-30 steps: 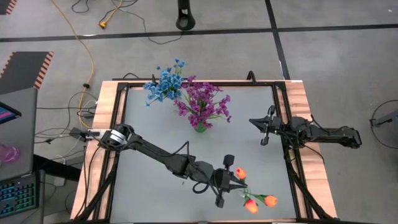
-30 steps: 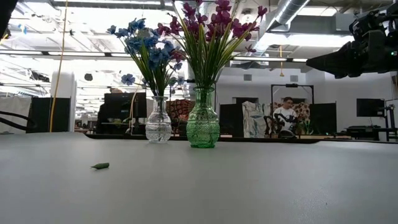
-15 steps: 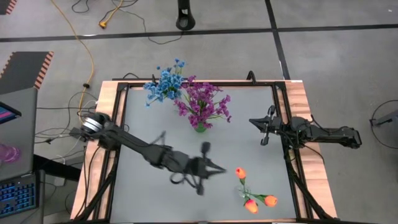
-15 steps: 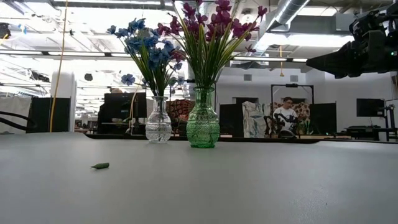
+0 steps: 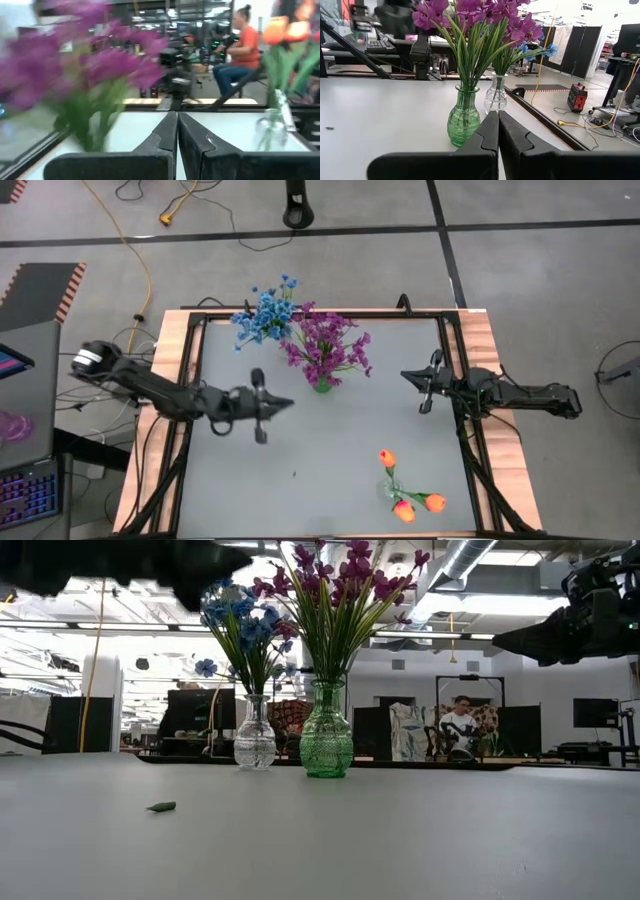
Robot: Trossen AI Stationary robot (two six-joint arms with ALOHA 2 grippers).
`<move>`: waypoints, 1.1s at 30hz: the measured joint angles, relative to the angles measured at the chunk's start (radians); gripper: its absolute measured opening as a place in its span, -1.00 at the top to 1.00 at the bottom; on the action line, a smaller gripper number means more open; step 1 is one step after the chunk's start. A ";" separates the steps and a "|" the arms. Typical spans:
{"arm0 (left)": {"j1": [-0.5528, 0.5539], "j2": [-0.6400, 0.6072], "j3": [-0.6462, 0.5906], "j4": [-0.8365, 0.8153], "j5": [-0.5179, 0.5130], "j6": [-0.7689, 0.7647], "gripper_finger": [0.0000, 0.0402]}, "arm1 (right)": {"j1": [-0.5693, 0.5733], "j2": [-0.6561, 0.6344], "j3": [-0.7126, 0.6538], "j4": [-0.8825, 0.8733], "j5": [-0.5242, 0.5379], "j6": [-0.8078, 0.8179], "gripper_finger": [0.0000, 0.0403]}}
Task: Sort flowers into vase by color
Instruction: Return to Home Position
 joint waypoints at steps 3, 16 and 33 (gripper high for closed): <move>0.057 -0.088 -0.110 0.023 0.033 -0.049 1.00 | 0.000 0.000 0.000 0.000 0.000 0.000 0.85; 0.088 -0.444 -0.370 0.033 0.110 -0.072 1.00 | 0.000 0.000 0.000 0.000 -0.001 0.000 0.85; 0.062 -0.863 -0.372 -0.394 0.064 0.017 1.00 | 0.000 0.000 0.000 0.000 0.000 0.000 0.85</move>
